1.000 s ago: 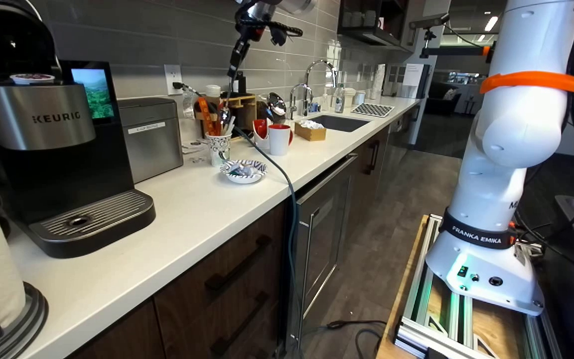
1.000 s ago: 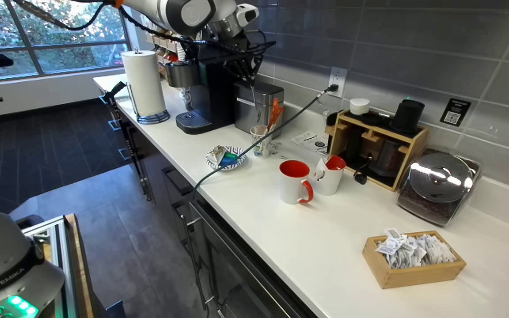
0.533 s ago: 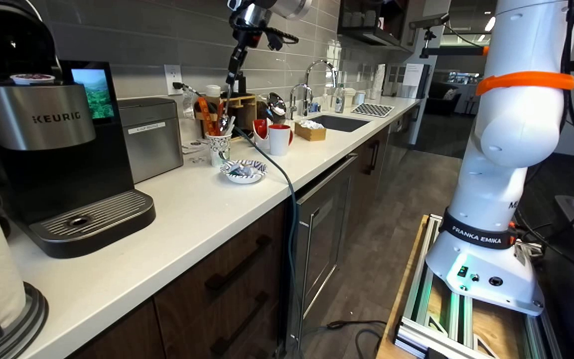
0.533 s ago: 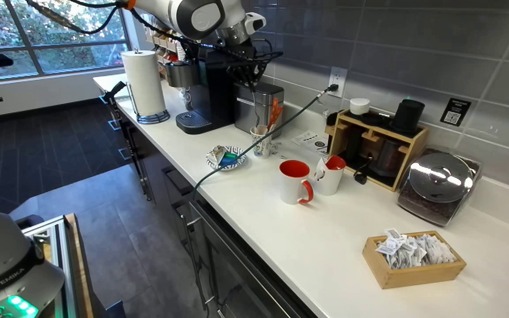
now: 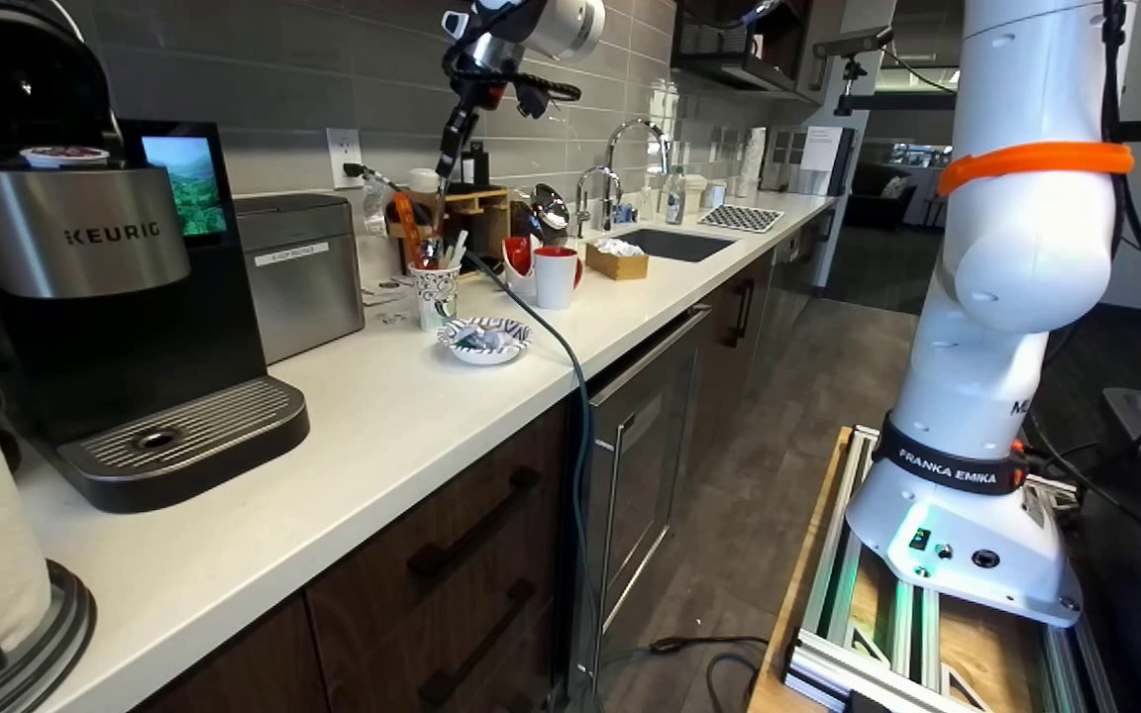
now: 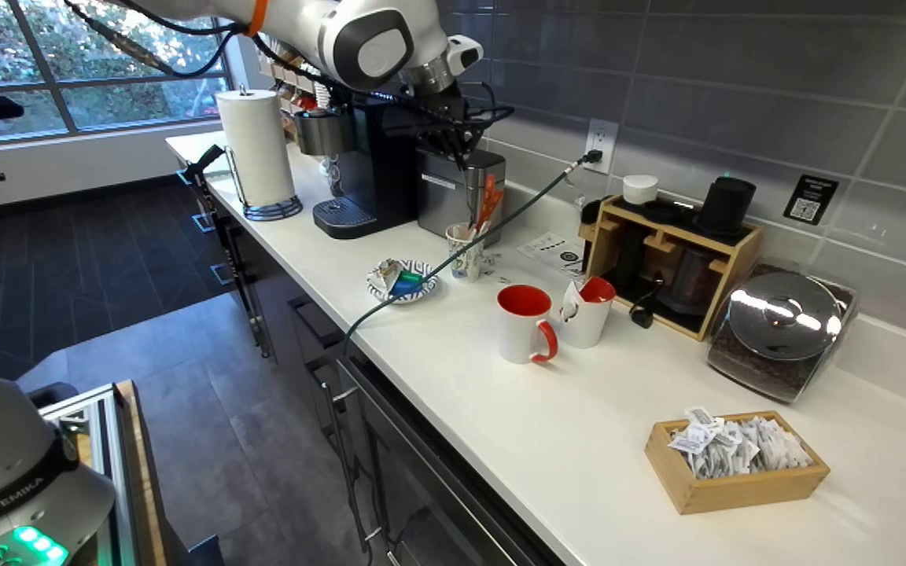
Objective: Remove the silver spoon from the mug and put it in the paper cup
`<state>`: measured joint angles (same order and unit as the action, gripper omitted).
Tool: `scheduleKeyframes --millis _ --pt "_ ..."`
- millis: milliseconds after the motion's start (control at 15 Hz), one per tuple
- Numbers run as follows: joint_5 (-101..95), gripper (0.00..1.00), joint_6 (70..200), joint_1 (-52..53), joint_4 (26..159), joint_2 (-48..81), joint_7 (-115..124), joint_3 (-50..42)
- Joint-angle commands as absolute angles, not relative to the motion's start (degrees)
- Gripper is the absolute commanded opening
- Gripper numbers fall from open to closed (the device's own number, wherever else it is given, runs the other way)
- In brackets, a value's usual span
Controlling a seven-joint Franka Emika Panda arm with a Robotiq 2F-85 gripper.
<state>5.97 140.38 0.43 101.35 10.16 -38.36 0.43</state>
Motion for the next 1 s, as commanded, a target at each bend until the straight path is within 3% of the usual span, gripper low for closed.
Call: scheduleKeyframes --millis 0,600,667,733,933 --pt "3.69 0.01 140.47 -0.35 99.22 13.17 -36.21 1.27" --pt "1.24 0.01 138.70 0.05 99.28 16.25 -34.01 2.72" --pt "0.58 0.29 138.48 0.17 99.26 16.47 -33.48 2.77" --pt "0.21 0.29 138.32 0.17 99.25 16.64 -33.20 2.91" --pt "-0.58 0.50 138.16 0.09 99.24 16.75 -32.39 3.27"
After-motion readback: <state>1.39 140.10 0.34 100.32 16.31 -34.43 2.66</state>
